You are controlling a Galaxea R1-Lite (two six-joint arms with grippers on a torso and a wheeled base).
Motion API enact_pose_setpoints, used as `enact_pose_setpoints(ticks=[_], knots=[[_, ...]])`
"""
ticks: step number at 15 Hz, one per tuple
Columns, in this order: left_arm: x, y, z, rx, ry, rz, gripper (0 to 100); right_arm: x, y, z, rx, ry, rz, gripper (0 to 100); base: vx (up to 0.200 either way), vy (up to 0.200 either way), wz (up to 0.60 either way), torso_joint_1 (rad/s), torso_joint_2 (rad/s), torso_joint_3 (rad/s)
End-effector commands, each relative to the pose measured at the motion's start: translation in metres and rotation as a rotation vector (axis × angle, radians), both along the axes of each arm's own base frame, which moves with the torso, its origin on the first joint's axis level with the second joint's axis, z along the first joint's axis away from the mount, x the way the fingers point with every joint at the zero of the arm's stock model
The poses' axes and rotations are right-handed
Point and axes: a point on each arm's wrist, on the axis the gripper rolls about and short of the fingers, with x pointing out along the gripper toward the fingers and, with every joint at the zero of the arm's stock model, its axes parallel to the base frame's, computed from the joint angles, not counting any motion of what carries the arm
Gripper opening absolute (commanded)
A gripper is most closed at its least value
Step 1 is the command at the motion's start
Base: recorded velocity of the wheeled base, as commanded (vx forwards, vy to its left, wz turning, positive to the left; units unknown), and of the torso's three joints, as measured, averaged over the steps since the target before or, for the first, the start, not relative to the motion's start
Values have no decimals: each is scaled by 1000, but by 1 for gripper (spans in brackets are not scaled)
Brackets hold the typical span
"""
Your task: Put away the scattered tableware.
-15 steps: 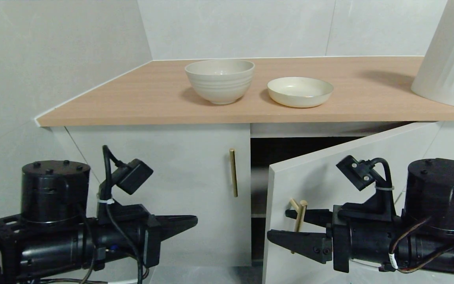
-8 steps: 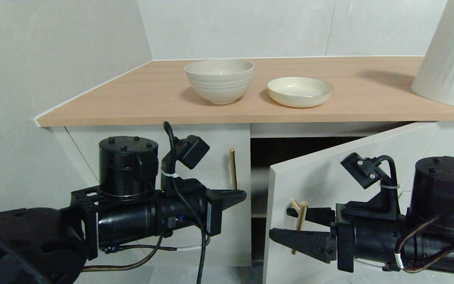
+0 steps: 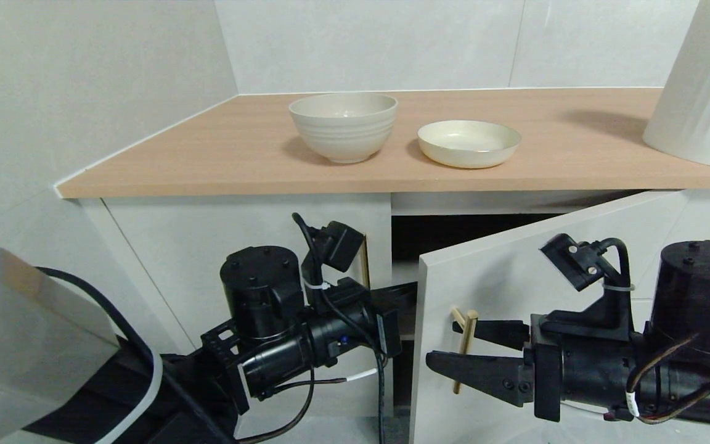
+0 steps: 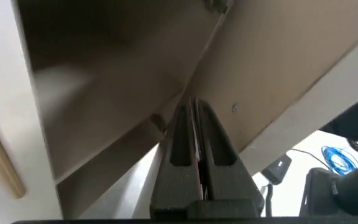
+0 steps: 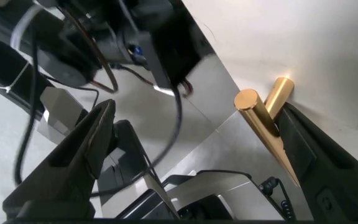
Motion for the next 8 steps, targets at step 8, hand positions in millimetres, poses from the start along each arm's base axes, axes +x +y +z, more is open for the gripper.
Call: enact_pose_setpoints(ticks=[8], knots=[[-5, -18, -14, -34, -33, -31, 0, 4, -21, -9, -104, -143, -61, 100, 0, 0, 0, 0, 0, 0]])
